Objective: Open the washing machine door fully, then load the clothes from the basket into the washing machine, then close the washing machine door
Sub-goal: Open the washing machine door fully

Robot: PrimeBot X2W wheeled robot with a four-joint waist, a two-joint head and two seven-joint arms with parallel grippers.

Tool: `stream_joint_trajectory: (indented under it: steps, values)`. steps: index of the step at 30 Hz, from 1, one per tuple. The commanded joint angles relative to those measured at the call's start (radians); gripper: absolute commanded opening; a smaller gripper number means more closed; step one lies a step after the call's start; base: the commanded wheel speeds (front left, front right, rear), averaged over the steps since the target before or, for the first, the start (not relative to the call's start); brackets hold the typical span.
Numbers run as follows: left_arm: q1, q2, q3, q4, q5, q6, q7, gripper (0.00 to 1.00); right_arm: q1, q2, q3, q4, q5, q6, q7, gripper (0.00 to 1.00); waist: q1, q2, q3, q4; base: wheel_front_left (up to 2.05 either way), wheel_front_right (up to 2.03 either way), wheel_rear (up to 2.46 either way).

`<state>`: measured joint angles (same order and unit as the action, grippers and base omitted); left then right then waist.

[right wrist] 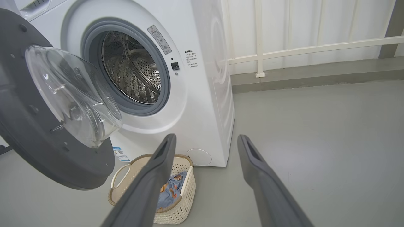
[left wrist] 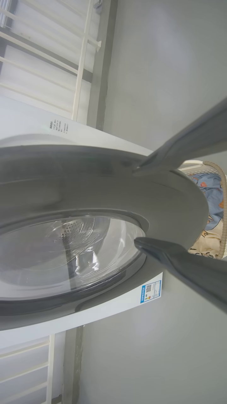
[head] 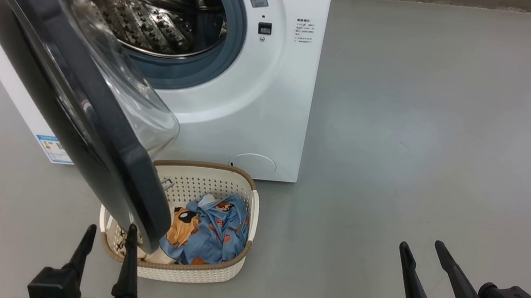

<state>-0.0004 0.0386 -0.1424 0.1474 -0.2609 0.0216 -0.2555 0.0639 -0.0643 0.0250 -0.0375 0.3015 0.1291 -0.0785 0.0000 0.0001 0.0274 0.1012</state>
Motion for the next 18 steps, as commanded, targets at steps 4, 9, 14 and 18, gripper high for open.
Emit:
stream_joint_trajectory:
  steps: [4, 9, 14, 18]
  values:
    - [-0.031, 0.012, 0.038, -0.022, 0.000, 0.003, -0.006, 1.00, -0.028, -0.002, 0.024, -0.020, -0.008, 0.002, -0.015, 1.00, 0.0000, -0.0001, 0.000, 0.001, 0.00, 0.00, 0.00]
    - [-0.029, 0.012, 0.040, -0.025, 0.002, 0.001, -0.006, 1.00, -0.027, -0.003, 0.027, -0.017, -0.016, 0.002, -0.017, 1.00, 0.0000, -0.0001, -0.001, 0.002, 0.00, 0.00, 0.00]
    - [-0.028, 0.012, 0.040, -0.024, -0.002, -0.008, -0.006, 0.00, -0.023, -0.010, 0.030, -0.016, -0.018, 0.002, -0.018, 1.00, 0.0000, -0.0001, -0.001, 0.004, 0.00, 0.00, 0.00]
    - [-0.027, 0.012, 0.037, -0.028, -0.006, -0.007, -0.006, 0.00, -0.023, -0.011, 0.030, -0.013, -0.021, 0.002, -0.018, 1.00, 0.0000, -0.0001, -0.003, 0.004, 0.00, 0.00, 0.00]
